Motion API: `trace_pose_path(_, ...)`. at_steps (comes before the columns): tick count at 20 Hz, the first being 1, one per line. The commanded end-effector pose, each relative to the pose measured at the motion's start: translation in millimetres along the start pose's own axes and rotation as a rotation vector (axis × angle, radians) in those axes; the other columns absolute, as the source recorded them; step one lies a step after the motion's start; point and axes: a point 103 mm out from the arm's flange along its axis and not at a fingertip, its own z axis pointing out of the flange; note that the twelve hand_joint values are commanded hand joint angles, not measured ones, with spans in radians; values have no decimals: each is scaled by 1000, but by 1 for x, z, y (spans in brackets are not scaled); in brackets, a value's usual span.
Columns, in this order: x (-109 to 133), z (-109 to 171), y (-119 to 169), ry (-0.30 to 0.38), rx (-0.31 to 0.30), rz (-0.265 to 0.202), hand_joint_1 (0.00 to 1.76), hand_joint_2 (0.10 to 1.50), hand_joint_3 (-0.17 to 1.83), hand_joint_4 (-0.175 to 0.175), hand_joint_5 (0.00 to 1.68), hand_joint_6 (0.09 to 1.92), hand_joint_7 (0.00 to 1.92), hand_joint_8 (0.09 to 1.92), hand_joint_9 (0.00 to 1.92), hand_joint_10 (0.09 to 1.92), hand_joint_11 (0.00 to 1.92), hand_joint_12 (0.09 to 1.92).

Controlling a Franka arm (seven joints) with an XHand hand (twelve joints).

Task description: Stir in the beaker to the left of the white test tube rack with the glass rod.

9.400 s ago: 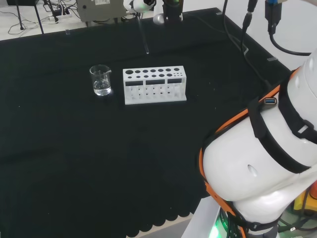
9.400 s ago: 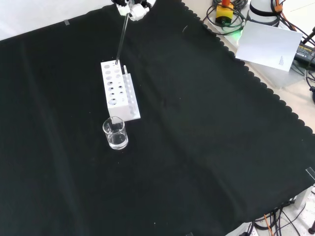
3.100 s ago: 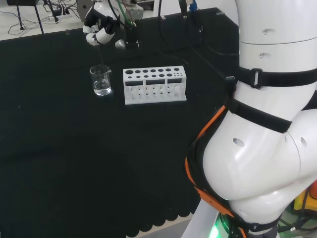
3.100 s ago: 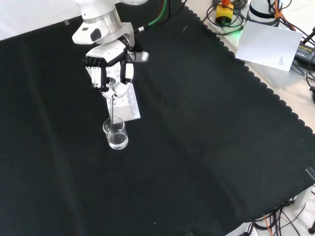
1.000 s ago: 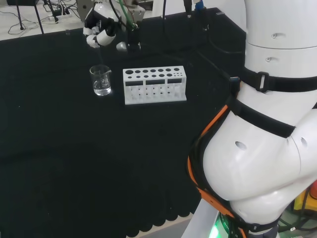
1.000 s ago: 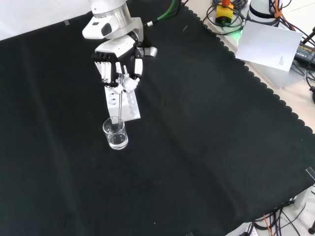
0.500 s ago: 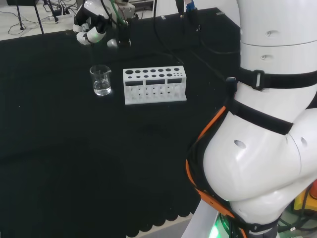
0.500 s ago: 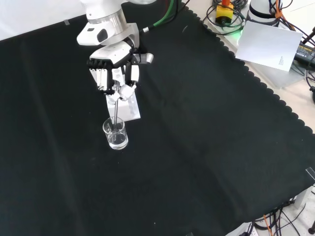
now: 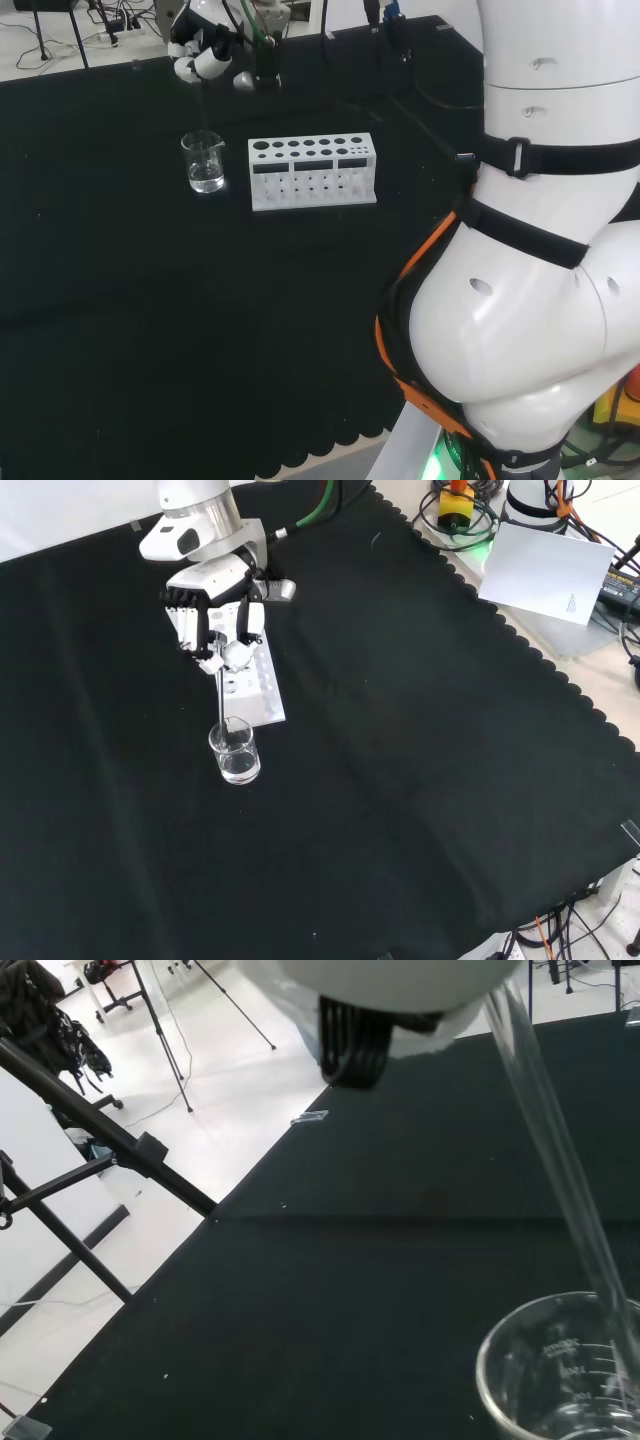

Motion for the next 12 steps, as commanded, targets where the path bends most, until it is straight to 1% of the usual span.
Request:
trace_pose_path(1, -5, -7, -13, -5, -2, 12, 1308, 687, 753, -175, 1094, 743, 1157, 1208, 1688, 832, 1655, 701)
trace_pose_path(4, 6, -8, -22, -19, -17, -8, 1308, 687, 753, -175, 1094, 743, 1157, 1208, 1688, 832, 1656, 701)
trace_pose_path(6, 15, -8, -27, -24, -11, -8, 1308, 686, 754, -175, 1094, 744, 1158, 1207, 1688, 832, 1656, 701)
trace_pose_path(9, 22, -8, -28, -21, 1, -14, 1308, 686, 754, -175, 1094, 744, 1158, 1207, 1688, 832, 1656, 701)
trace_pose_path(12, 23, -9, -27, -21, -2, -17, 1308, 686, 754, -175, 1094, 744, 1158, 1207, 1688, 832, 1656, 701)
